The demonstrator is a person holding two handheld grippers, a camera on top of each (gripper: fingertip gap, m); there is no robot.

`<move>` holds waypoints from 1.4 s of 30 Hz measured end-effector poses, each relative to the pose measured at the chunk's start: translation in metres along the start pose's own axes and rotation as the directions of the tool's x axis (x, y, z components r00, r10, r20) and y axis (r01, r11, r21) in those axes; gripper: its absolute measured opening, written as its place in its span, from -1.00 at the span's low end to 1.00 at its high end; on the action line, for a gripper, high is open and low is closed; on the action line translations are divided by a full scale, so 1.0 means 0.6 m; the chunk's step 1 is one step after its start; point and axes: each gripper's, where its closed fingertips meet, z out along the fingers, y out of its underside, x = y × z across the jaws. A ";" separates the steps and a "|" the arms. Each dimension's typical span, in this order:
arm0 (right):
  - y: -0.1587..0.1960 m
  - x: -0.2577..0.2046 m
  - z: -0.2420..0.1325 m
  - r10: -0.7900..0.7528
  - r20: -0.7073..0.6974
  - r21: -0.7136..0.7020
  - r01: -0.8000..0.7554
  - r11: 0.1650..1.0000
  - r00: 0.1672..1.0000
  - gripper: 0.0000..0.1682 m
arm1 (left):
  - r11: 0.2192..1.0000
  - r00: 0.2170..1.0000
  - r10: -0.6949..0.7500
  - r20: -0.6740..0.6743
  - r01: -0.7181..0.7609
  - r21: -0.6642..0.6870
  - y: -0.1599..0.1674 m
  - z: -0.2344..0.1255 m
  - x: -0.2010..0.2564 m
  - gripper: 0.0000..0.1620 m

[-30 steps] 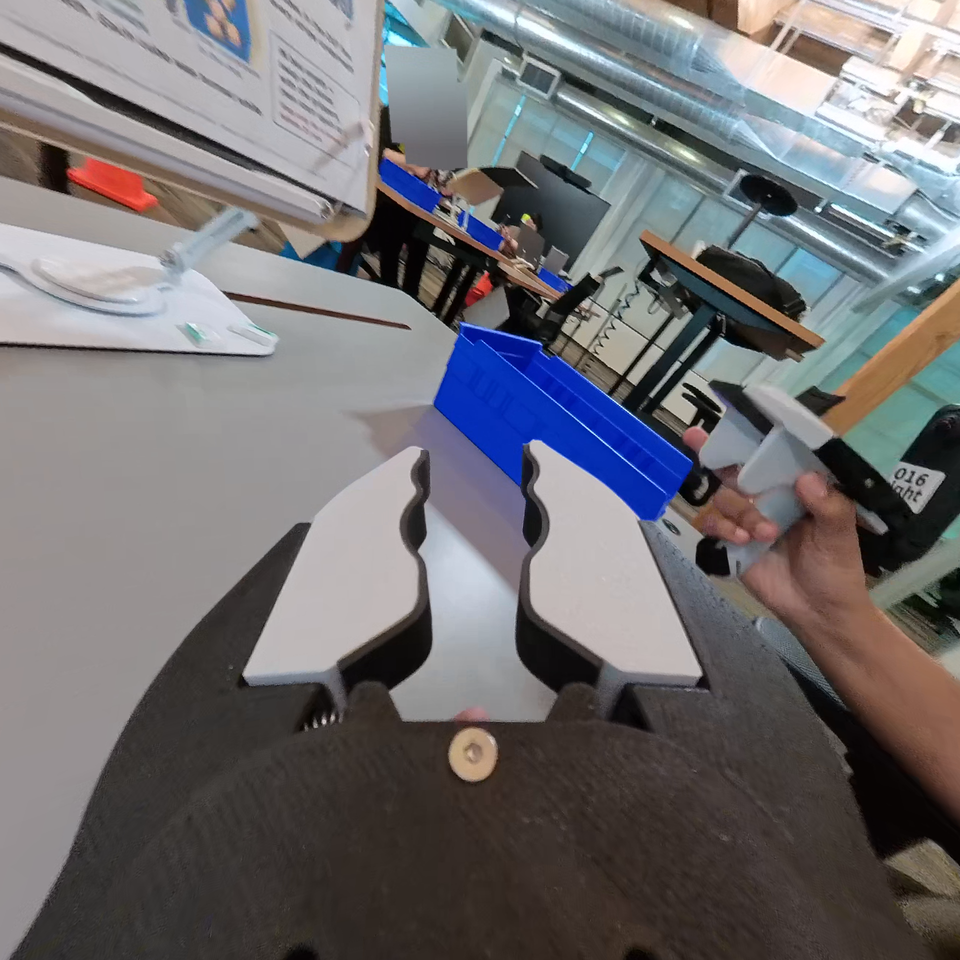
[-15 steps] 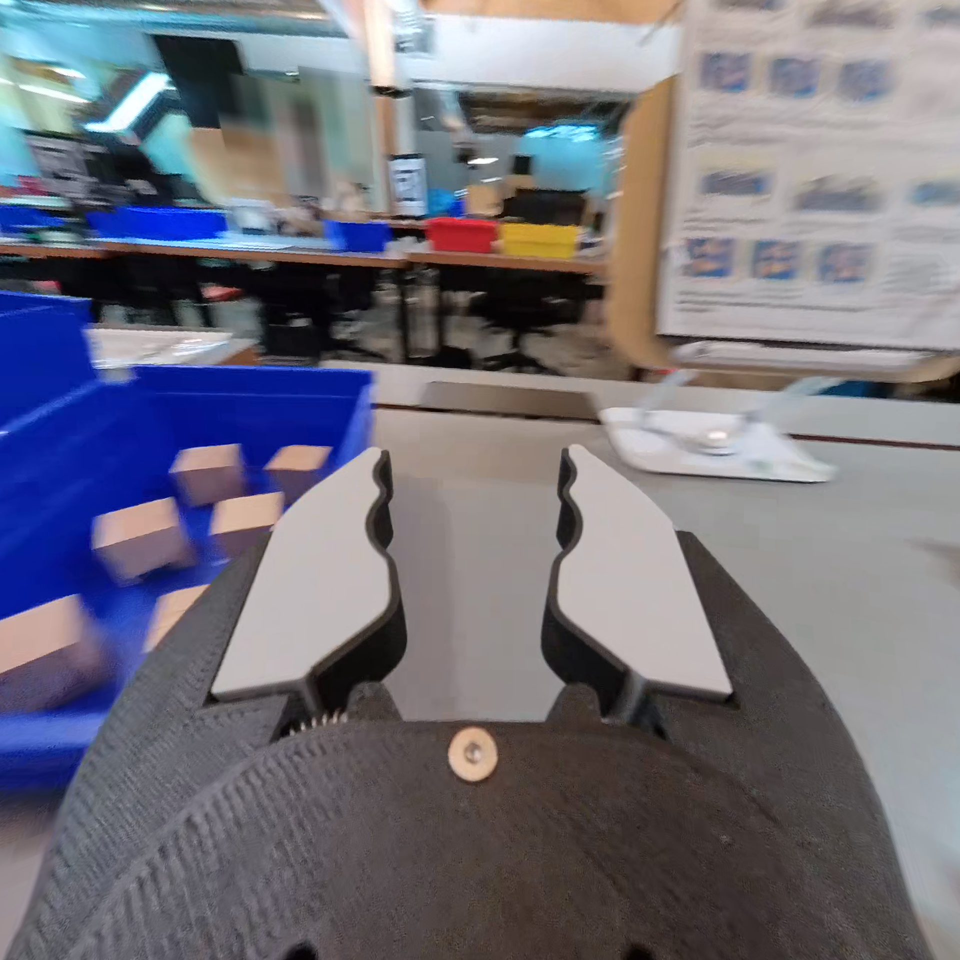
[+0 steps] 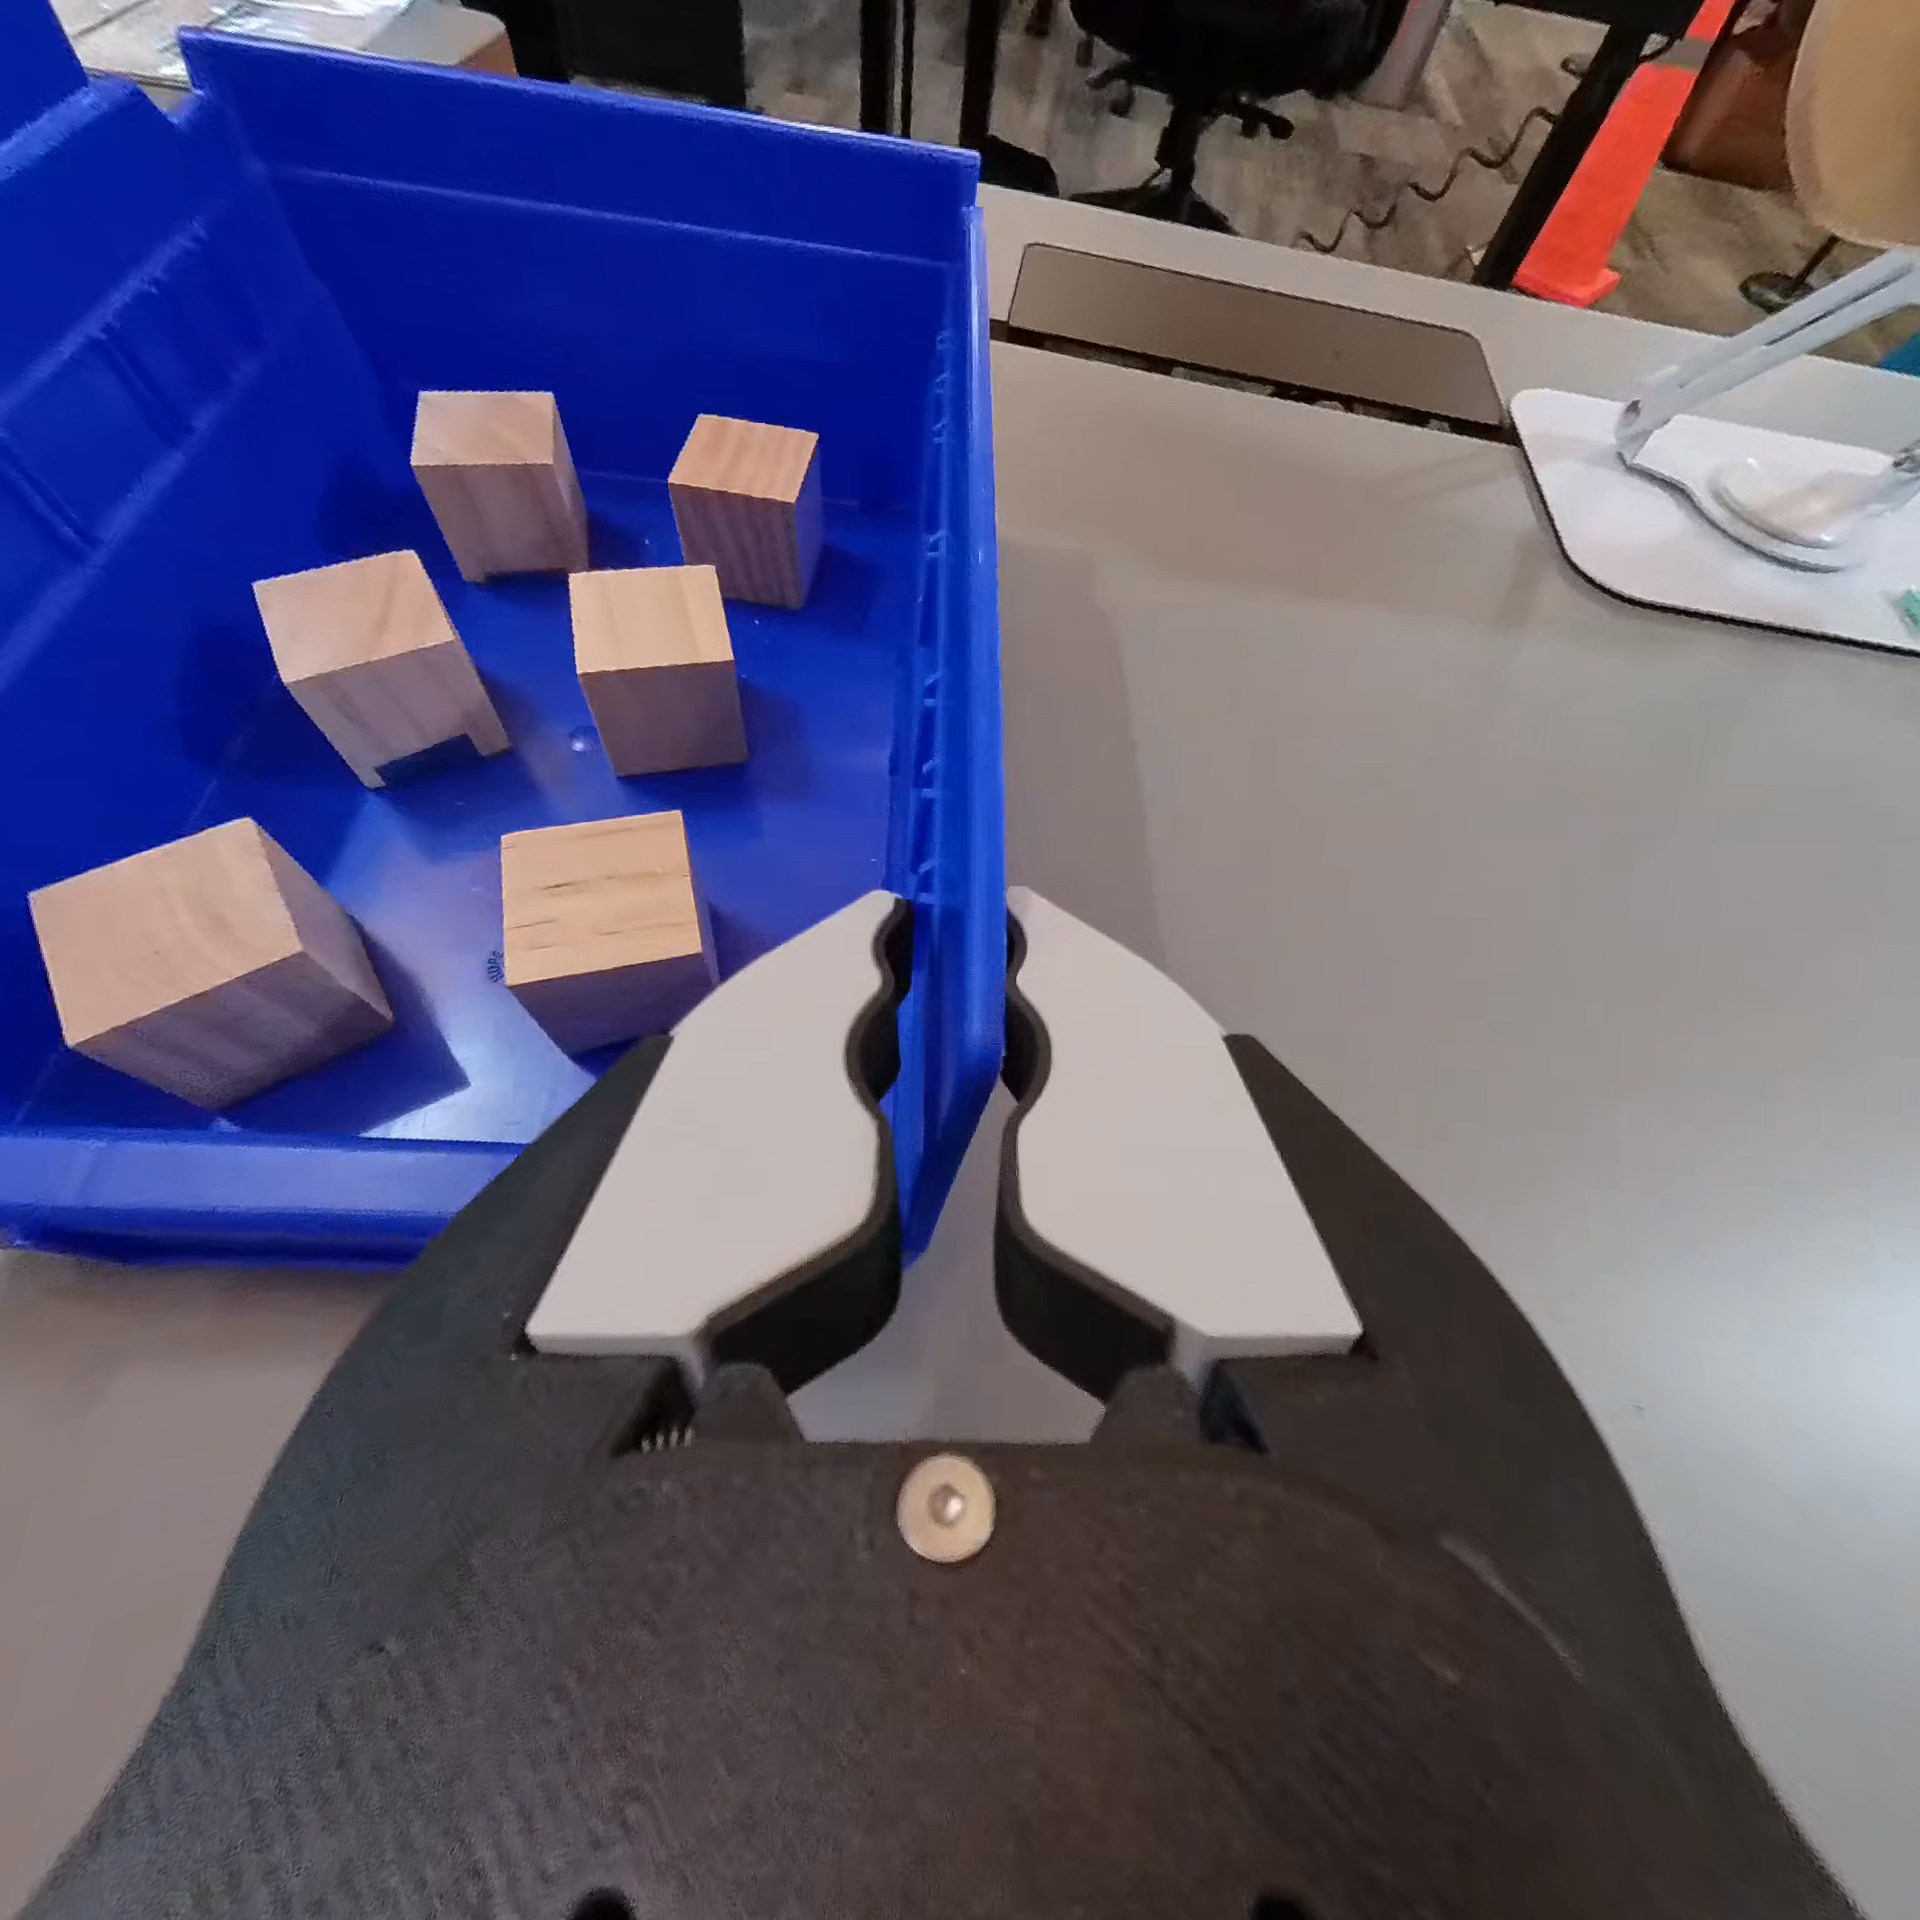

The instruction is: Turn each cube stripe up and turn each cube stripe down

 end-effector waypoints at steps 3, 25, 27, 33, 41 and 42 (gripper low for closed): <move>0.004 0.009 -0.001 0.055 0.001 -0.006 -0.055 0.998 0.998 -0.74 | 0.998 0.997 0.065 0.037 -0.064 -0.018 0.003 -0.004 -0.004 -0.87; 0.008 0.037 0.033 0.147 -0.034 -0.003 -0.147 0.989 0.989 -0.85 | 0.996 0.992 -0.021 -0.128 0.010 -0.088 0.068 -0.120 0.077 -0.81; 0.010 0.036 0.036 0.163 -0.028 -0.010 -0.163 0.987 0.986 -0.85 | 0.997 0.980 -0.042 -0.194 0.028 -0.074 0.060 -0.129 0.088 -0.66; 0.012 0.036 0.033 0.139 -0.034 -0.012 -0.140 0.990 0.990 -0.85 | 0.963 0.916 -0.135 -0.378 0.211 0.170 -0.067 -0.218 0.057 -0.47; 0.032 0.027 0.032 0.090 -0.037 -0.065 -0.093 0.994 0.995 -0.85 | 0.962 0.970 -0.182 -0.159 0.209 0.177 -0.148 -0.201 -0.091 -0.40; 0.033 0.027 0.030 0.064 -0.047 -0.070 -0.067 0.995 0.997 -0.85 | 0.975 0.964 -0.189 -0.187 0.207 0.082 -0.136 -0.175 -0.080 -0.37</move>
